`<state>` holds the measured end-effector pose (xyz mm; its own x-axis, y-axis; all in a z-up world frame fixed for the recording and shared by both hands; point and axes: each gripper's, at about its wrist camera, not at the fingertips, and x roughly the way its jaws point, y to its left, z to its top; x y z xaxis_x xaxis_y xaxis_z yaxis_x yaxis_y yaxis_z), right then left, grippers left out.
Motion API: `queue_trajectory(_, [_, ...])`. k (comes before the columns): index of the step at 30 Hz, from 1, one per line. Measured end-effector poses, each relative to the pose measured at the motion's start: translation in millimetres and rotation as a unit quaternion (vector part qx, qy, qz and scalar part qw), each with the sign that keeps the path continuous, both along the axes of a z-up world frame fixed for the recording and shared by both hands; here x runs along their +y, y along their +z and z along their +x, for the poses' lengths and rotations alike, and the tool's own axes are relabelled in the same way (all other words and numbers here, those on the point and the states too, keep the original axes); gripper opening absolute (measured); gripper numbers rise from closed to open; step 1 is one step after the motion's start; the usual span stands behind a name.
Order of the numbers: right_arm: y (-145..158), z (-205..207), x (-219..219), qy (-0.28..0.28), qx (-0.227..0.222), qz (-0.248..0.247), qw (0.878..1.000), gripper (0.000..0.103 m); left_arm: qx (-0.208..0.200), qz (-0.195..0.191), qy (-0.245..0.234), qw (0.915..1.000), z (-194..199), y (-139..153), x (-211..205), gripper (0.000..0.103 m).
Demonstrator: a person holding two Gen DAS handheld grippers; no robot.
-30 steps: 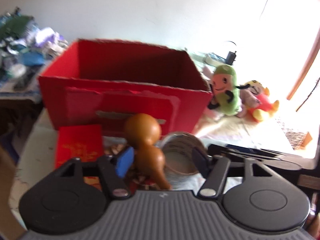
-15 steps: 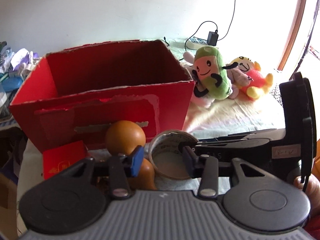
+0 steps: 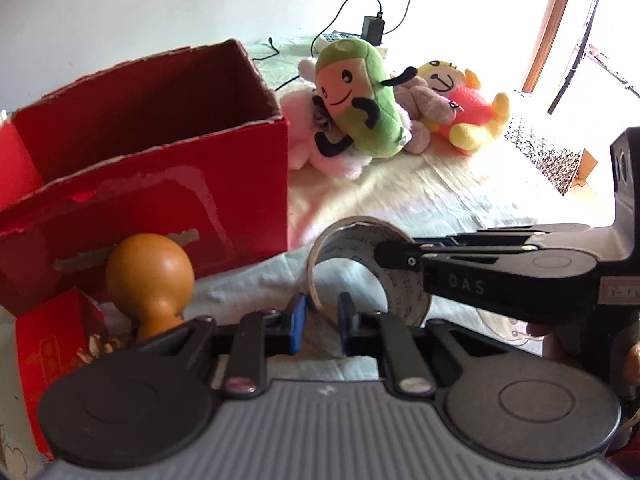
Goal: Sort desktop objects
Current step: 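Close the right gripper on the white-and-blue tape roll's rim, then carry the tape roll with the right gripper into the red box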
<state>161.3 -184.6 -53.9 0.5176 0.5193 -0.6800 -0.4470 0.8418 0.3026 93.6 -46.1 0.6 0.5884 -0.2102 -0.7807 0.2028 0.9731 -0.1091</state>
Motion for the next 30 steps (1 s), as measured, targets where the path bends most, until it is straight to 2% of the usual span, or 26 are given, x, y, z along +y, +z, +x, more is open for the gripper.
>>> queue_trajectory(5, [19, -3, -25, -0.024, -0.032, 0.006, 0.999, 0.011, -0.043, -0.014, -0.026, 0.9986, -3, 26, -20, 0.011])
queue_trajectory(9, [56, -5, -34, -0.035, -0.085, 0.009, 0.996, 0.012, -0.096, -0.012, -0.039, 0.9945, 1, 70, -21, 0.012])
queue_trajectory(12, [93, 4, -22, -0.026, -0.124, 0.015, 0.992, 0.012, -0.139, -0.003, -0.022, 0.9900, 7, 108, -4, 0.012])
queue_trajectory(15, [128, 25, 8, 0.001, -0.156, 0.025, 0.987, 0.012, -0.168, 0.024, 0.010, 0.9854, 18, 131, 19, 0.012])
queue_trajectory(18, [142, 56, 52, 0.037, -0.145, 0.016, 0.989, 0.012, -0.157, 0.043, 0.046, 0.9855, 40, 133, 55, 0.012])
queue_trajectory(20, [139, 76, 85, 0.056, -0.127, 0.005, 0.990, 0.012, -0.134, 0.037, 0.066, 0.9881, 59, 126, 82, 0.012])
queue_trajectory(24, [113, 117, 133, 0.085, -0.096, -0.022, 0.992, 0.012, -0.086, 0.011, 0.098, 0.9915, 91, 104, 131, 0.012])
queue_trajectory(30, [68, 170, 190, 0.114, -0.005, -0.055, 0.992, 0.010, -0.031, 0.041, 0.130, 0.9901, 136, 65, 170, 0.012])
